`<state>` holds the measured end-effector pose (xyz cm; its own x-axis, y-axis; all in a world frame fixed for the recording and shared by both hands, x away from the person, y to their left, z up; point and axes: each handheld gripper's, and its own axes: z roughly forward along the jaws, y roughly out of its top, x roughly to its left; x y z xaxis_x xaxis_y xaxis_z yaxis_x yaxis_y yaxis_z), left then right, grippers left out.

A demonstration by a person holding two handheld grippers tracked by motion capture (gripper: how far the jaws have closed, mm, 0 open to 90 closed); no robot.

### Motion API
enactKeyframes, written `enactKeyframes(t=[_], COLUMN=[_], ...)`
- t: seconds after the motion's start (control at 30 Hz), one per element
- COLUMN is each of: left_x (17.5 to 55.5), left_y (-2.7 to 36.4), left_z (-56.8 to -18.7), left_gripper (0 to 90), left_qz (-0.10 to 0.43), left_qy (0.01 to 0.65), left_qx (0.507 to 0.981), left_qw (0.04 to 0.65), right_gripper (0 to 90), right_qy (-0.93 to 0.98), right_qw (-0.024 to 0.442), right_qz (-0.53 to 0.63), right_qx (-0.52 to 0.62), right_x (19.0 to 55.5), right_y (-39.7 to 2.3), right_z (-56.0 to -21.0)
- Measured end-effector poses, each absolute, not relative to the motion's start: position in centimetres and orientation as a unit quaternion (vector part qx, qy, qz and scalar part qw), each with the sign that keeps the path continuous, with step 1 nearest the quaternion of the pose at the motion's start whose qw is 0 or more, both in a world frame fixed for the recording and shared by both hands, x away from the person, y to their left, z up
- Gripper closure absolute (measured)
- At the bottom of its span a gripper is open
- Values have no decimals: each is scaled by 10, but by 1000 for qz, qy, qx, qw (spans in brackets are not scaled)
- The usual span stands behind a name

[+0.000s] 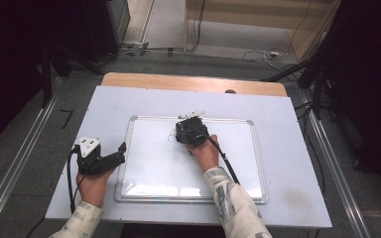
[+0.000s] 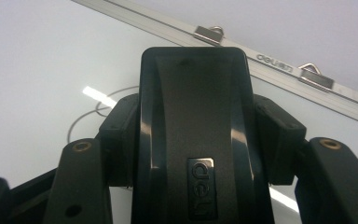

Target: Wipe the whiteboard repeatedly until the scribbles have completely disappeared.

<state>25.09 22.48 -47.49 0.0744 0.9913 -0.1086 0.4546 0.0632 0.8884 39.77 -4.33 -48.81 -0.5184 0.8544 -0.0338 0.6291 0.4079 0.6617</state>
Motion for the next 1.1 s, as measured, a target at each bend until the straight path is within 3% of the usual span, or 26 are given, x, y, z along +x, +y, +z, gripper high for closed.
enactKeyframes(t=[0.5, 1.1], left_x=[251, 252], left_y=[225, 227], left_z=[-475, -476], left_gripper=[112, 112], left_qz=[322, 322], left_qy=[599, 600], left_qx=[604, 603], left_qw=[417, 415], right_gripper=[394, 383], right_qy=[827, 828], right_qw=[181, 177], right_qz=[305, 307], right_qx=[436, 435], right_x=[395, 396], right_y=[-19, -18], right_z=[-489, -488])
